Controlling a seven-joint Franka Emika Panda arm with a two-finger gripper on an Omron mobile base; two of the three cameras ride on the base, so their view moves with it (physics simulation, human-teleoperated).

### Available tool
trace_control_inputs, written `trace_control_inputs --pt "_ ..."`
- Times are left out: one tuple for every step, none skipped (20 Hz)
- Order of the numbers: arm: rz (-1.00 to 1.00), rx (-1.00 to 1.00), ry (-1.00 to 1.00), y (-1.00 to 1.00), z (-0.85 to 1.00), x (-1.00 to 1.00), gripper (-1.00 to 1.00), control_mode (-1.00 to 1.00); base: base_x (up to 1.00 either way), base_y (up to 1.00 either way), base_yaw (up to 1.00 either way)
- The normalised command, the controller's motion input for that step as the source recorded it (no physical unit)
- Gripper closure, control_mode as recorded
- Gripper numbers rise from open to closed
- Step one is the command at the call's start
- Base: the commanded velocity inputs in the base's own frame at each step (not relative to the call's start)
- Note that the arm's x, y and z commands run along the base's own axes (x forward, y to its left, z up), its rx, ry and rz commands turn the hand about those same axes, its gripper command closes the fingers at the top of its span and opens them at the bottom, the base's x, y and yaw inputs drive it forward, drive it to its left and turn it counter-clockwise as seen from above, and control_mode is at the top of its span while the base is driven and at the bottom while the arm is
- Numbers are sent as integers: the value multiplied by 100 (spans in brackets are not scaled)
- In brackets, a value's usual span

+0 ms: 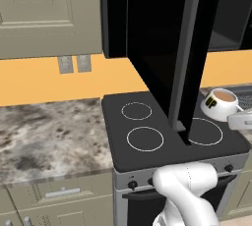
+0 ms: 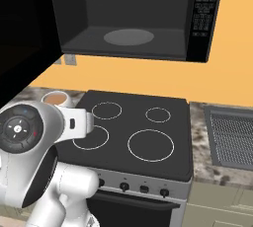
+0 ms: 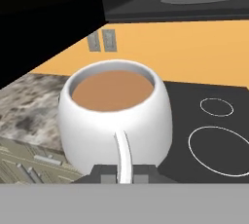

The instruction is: Pick the cup of tea, navigate to the dining table, and place it on the saucer.

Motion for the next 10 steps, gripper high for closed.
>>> trace_control_inputs --pt "0 0 0 0 0 0 100 100 -40 0 0" --pt "0 0 0 0 0 0 100 100 -46 0 0" --pt "0 0 0 0 0 0 100 100 -39 0 0" --pt "0 0 0 0 0 0 100 100 -31 0 0" --pt "0 0 0 0 0 0 100 100 -21 0 0" --pt "0 0 0 0 0 0 100 100 -17 0 0" --pt "0 0 0 0 0 0 100 100 -15 0 0" --pt "0 0 0 0 0 0 100 100 -18 -9 4" --pt "0 0 0 0 0 0 100 100 -18 -21 9" --pt "0 0 0 0 0 0 100 100 -18 -26 12"
